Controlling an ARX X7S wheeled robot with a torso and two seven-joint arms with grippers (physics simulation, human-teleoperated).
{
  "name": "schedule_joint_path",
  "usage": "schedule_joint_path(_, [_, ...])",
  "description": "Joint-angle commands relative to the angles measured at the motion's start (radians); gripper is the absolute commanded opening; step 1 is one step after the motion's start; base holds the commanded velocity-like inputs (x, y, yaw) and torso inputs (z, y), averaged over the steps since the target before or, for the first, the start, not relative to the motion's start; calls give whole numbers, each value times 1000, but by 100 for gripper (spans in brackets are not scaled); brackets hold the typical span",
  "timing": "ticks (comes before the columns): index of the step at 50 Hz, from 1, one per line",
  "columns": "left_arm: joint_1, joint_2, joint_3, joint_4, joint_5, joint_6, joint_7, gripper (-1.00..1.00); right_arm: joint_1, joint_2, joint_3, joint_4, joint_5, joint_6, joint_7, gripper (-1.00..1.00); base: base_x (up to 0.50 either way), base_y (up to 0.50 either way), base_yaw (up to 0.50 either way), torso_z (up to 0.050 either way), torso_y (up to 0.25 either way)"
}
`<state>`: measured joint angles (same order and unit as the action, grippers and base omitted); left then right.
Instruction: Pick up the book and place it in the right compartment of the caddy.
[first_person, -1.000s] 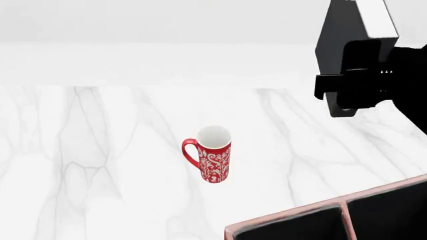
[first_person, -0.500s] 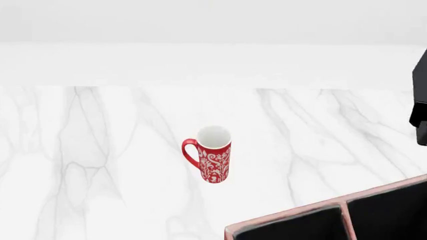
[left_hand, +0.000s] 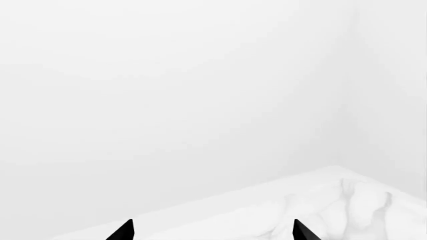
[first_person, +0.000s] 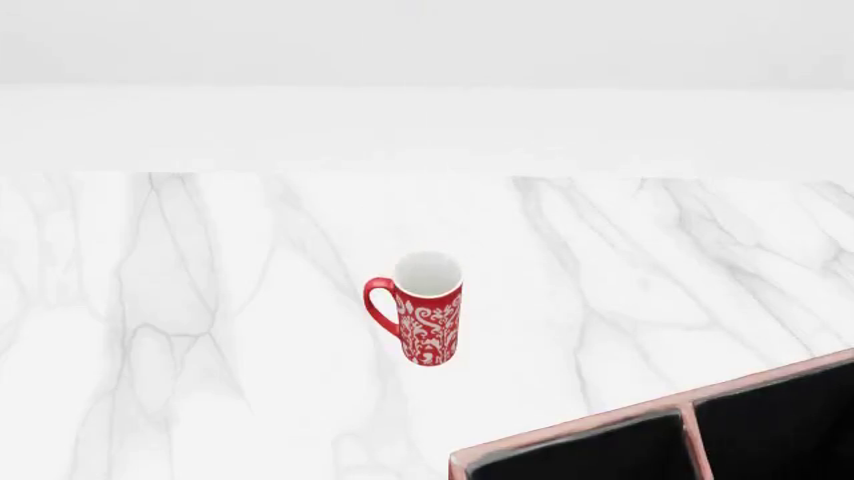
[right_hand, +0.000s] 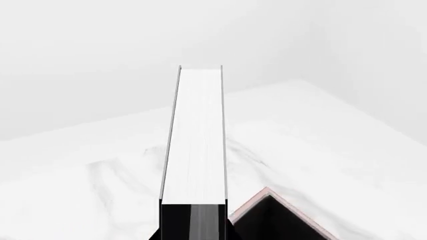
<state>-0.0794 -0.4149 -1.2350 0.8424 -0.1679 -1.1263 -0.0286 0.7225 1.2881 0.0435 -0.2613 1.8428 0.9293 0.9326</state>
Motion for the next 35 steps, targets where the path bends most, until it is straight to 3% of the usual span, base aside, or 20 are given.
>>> schedule_joint_path(1, [1,5,10,-2,1,6,-4,100,-80,34,113,0,-46,-24,-4,-100,0,0,0,0,0])
schedule_joint_path(11, [2,8,13,-2,0,9,-5,100,-95,42,131,9,-61,-19,5,-100,0,0,0,0,1])
schedule_joint_path(35, [5,3,-3,4,-4,3,0,100,-284,0,408,9,-109,62,26,-100,0,0,0,0,1])
